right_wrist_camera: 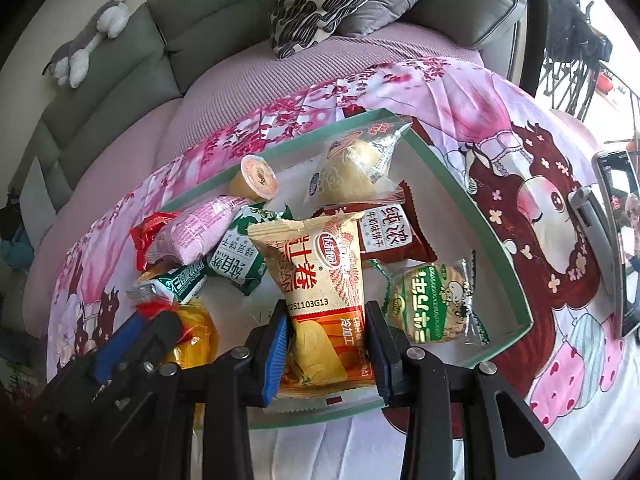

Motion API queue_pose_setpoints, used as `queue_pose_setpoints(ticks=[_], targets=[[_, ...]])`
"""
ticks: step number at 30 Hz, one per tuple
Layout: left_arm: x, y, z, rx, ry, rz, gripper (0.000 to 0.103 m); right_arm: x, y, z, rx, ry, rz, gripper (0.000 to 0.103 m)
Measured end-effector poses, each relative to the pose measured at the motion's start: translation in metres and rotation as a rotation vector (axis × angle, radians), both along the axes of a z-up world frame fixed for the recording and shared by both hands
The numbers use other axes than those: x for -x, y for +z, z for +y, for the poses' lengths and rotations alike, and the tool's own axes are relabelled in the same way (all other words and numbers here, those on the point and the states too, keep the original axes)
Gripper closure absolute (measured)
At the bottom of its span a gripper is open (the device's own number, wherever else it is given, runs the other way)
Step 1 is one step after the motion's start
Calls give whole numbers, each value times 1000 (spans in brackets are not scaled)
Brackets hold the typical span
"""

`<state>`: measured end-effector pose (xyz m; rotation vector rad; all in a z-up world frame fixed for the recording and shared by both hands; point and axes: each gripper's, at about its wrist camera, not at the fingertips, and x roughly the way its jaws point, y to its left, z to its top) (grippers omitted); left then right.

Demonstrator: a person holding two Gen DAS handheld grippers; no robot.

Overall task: Organize snacks
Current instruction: 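Lower both snacks into the tray and open both grippers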

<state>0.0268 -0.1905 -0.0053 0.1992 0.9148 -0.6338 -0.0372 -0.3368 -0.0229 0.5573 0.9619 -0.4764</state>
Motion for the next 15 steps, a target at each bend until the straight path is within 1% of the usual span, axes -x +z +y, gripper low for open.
queue_pose_setpoints(ticks=[3, 4, 5, 6, 7, 8, 9, 11, 12, 14, 15], targets=[[2, 6, 11, 26, 28, -5, 52, 7, 2, -4, -1, -17, -2, 61], [2, 8, 14, 25, 39, -12, 51, 8, 2, -5, -6, -20, -4, 58], [3, 9, 17, 15, 57, -23, 48, 10, 2, -6, -12, -22, -6, 53], [3, 9, 21, -6, 83, -36, 41, 12, 2, -6, -13, -23, -7, 51], [2, 8, 27, -41, 121, -55, 37, 13, 3, -5, -11, -23, -10, 50], [1, 7, 31, -67, 149, -66, 28, 15, 3, -5, -8, -21, -13, 48], [-1, 6, 35, -88, 173, -72, 22, 16, 5, -3, -5, -18, -18, 45], [-5, 2, 46, -121, 221, -76, 19, 18, 7, 0, 5, -12, -28, 27], [-7, 1, 52, -137, 246, -77, 14, 19, 8, 2, 12, -7, -32, 24], [-10, -1, 65, -163, 294, -93, 9, 20, 11, 7, 26, 8, -44, 15], [-10, -1, 72, -173, 314, -103, 8, 20, 11, 11, 32, 16, -49, 13]])
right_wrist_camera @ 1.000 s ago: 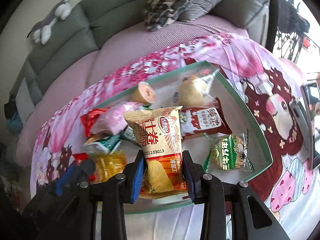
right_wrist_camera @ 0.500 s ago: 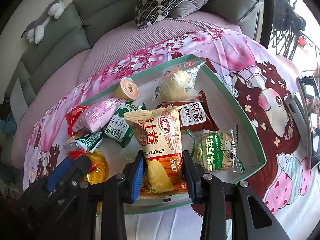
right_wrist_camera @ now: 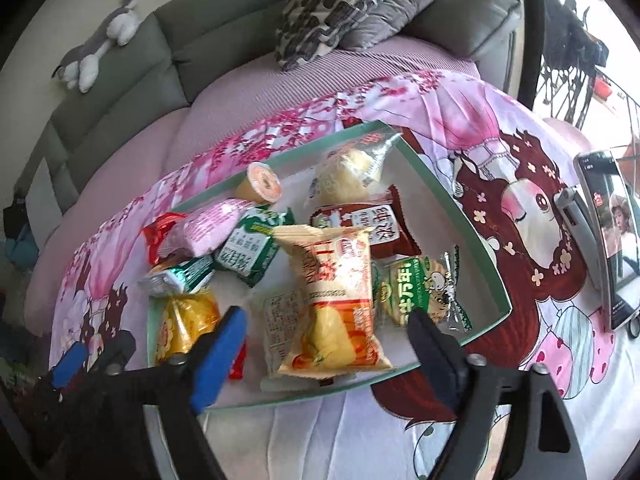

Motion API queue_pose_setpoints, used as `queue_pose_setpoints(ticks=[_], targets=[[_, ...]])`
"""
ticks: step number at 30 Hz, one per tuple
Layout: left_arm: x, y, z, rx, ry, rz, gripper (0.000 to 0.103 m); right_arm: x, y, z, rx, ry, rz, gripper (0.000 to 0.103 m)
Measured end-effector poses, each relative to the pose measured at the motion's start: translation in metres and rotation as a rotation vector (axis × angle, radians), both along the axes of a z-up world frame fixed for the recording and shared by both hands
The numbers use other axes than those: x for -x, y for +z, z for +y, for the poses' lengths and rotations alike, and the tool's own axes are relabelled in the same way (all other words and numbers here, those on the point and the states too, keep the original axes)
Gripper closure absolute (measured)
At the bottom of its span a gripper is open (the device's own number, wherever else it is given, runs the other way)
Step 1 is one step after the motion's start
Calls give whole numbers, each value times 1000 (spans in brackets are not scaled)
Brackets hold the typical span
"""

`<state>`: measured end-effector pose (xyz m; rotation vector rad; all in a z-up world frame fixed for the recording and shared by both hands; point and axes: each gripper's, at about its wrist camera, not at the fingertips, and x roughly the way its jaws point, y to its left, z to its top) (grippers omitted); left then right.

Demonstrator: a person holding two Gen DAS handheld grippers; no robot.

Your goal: Organize snacks

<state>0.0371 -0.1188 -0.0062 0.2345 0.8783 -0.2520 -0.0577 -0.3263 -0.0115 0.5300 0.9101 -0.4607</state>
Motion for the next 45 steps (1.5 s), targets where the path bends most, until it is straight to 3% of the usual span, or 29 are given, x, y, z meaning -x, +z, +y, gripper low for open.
queue_pose_setpoints(ticks=[3, 8, 13, 18, 25, 45], targets=[[0, 0, 17, -14, 46, -16, 4, 3, 2, 11, 28, 27, -10, 0], [8, 0, 42, -61, 120, -21, 4, 10, 9, 36, 135, 86, -36, 0], [19, -6, 57, -142, 172, -19, 4, 15, 11, 56, 159, 124, -46, 0], [23, -9, 66, -110, 162, 20, 4, 16, 7, 68, 185, 150, -6, 0], [25, -9, 62, -106, 127, 30, 4, 16, 5, 75, 197, 165, 10, 0], [14, -17, 67, -106, 139, 96, 4, 7, -3, 84, 214, 215, 40, 0]])
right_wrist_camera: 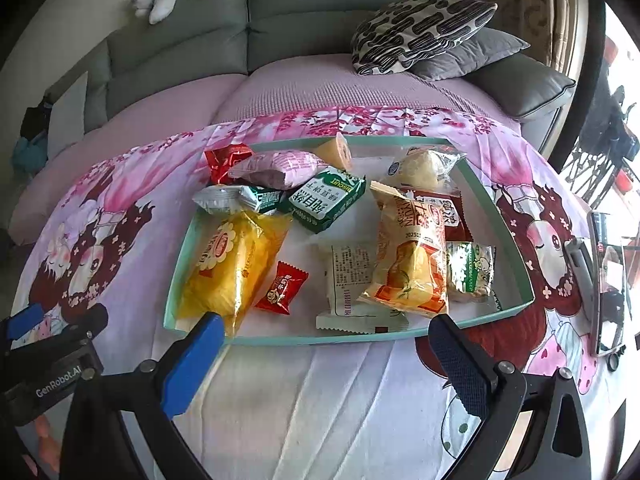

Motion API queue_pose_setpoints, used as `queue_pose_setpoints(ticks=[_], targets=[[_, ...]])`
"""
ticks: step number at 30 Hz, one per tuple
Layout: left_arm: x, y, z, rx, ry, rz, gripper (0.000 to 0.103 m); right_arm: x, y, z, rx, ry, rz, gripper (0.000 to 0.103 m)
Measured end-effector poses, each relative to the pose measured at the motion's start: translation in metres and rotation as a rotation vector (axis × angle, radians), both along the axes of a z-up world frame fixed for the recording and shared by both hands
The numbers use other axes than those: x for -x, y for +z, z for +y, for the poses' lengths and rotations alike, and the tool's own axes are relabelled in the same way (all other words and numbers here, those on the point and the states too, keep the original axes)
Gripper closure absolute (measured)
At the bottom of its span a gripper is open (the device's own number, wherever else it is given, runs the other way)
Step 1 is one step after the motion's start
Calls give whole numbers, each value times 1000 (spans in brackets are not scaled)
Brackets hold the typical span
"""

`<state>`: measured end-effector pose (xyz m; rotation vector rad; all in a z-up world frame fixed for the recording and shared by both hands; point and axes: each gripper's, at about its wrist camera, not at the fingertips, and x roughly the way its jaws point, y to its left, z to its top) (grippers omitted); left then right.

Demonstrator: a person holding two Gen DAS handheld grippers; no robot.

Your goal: Organize snacks

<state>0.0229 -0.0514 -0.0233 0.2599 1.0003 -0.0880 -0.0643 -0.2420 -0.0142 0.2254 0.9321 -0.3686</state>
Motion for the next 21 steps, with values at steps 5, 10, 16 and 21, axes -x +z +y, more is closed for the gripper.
queue_pose_setpoints(ticks=[5, 10, 16, 21], targets=[[-3, -2, 1, -3, 12, 13, 4, -1, -1, 2, 0, 6, 3, 0], [-4, -2, 1, -5, 14, 16, 4, -1, -2, 1, -3, 4, 3, 0], [-5, -1, 2, -6, 23, 14, 4, 0, 0, 0, -5, 0, 1, 0], [-5, -2, 0, -9, 22, 13, 4, 0, -1, -3, -10, -8, 0, 0]])
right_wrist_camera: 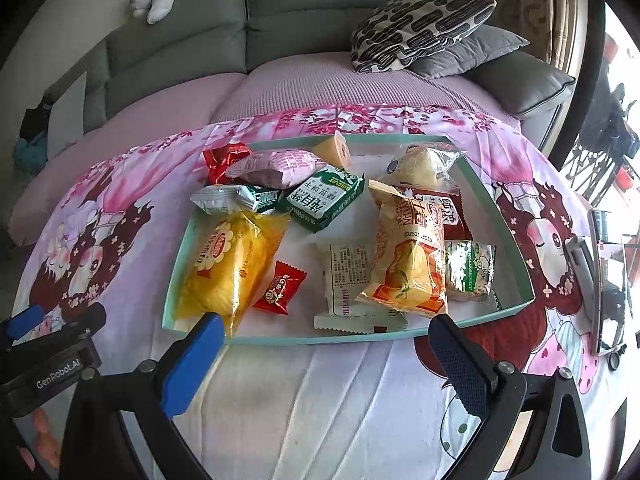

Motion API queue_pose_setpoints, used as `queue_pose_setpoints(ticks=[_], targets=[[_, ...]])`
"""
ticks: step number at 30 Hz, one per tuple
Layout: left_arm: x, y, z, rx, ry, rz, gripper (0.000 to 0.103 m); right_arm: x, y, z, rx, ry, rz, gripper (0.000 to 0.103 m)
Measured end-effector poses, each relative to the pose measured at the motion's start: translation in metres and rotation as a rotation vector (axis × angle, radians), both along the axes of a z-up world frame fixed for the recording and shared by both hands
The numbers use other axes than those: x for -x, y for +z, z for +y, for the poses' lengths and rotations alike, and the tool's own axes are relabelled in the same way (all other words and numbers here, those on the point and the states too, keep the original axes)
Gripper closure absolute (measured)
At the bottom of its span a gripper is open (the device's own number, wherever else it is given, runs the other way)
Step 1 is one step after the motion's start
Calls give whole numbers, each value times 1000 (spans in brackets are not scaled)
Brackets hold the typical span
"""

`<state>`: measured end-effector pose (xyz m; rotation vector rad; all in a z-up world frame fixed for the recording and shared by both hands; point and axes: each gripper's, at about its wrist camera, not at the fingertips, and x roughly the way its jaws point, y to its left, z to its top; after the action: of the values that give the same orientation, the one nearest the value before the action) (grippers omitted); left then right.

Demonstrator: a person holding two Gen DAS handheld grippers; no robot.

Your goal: Organize snacks

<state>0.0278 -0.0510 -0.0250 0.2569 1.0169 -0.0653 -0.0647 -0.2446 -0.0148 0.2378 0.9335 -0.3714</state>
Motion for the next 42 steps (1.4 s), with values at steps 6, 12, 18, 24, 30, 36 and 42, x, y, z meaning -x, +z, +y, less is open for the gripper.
queue_pose_setpoints(ticks=[6, 12, 18, 24, 30, 36, 42], targets=[[-1, -1, -1, -10, 3, 8, 4, 0, 0, 0, -1, -2, 0, 0], [-1, -1, 0, -8, 3, 7, 4, 0, 0, 0, -2, -3, 1, 0], [-1, -1, -1, -14, 2, 8, 4, 0, 0, -1, -2, -2, 1, 0], [-1, -2, -2, -18, 3, 9, 4, 0, 0, -1, -2, -2, 1, 0], [-1, -2, -1, -21, 5, 5, 4, 0, -1, -1, -2, -2, 2, 0], [0, 2, 2, -12, 18, -18, 4, 1, -1, -1, -3, -3, 3, 0], [0, 2, 1, -2, 11, -16, 4, 3, -2, -1, -4, -3, 4, 0]])
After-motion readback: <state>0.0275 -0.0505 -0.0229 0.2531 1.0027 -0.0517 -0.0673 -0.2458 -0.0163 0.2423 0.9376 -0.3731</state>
